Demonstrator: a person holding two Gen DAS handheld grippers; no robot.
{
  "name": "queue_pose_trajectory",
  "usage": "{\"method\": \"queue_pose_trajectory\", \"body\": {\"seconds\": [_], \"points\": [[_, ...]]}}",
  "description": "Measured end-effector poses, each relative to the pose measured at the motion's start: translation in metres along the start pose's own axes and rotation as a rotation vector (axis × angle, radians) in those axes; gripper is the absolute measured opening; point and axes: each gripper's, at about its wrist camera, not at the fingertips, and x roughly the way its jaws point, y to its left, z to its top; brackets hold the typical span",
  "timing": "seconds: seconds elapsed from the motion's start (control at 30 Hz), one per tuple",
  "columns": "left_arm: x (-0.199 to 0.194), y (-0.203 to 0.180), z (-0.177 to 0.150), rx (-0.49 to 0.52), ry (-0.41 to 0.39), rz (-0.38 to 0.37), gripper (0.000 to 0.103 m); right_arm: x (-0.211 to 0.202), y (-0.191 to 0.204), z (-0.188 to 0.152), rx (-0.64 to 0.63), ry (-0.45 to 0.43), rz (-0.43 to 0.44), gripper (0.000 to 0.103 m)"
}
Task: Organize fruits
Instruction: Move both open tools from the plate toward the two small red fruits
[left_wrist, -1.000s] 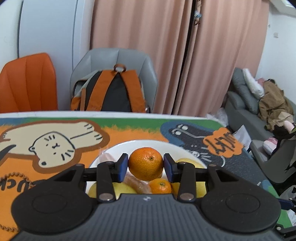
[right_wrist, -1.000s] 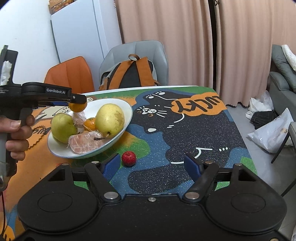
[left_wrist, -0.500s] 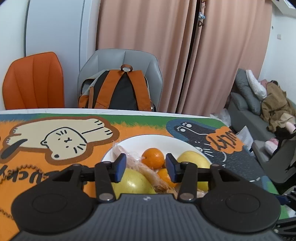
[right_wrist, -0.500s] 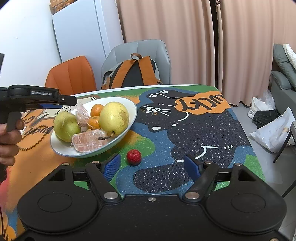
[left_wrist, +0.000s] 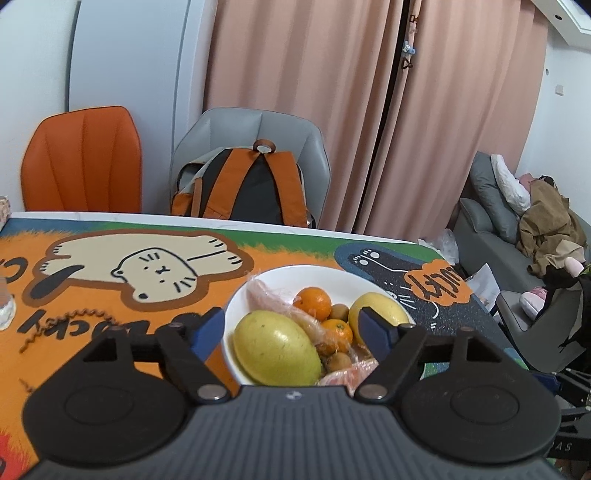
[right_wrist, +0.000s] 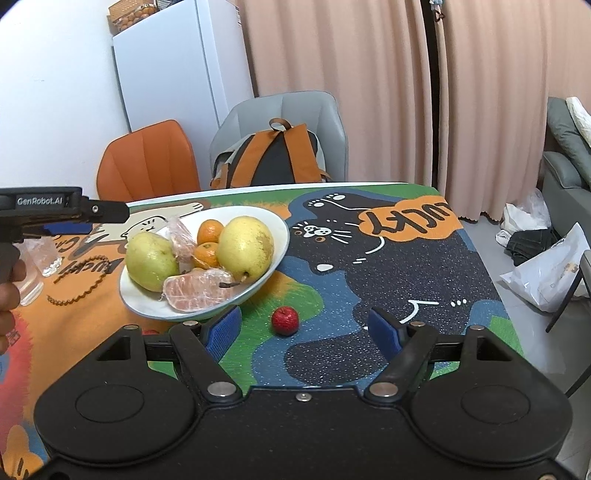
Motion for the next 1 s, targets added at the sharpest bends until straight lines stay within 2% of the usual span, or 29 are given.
{"method": "queue_pose_trajectory", "body": {"seconds": [0.17,0.27,0.5,1.0], "points": [[-0.015,0.003,-0.010,-0.011,-0.014,0.020,0.092,-0.004,0.004,0.000,-0.014,-0.003,0.008,0.095],[-0.020,0.004,-0.018,-0.014,-0.005,0.033,0.095,-0.005,0.006,0.003,-0.040,-0.002,0.014,0.102],[-0.027,0.006,-0.035,-0.022,0.029,0.049,0.096,-0.003,0.005,0.004,-0.068,0.019,-0.004,0.103],[-0.033,0.002,-0.058,-0.032,0.049,0.015,0.099,0.002,-0.002,0.002,-0.072,0.030,0.050,0.103]]}}
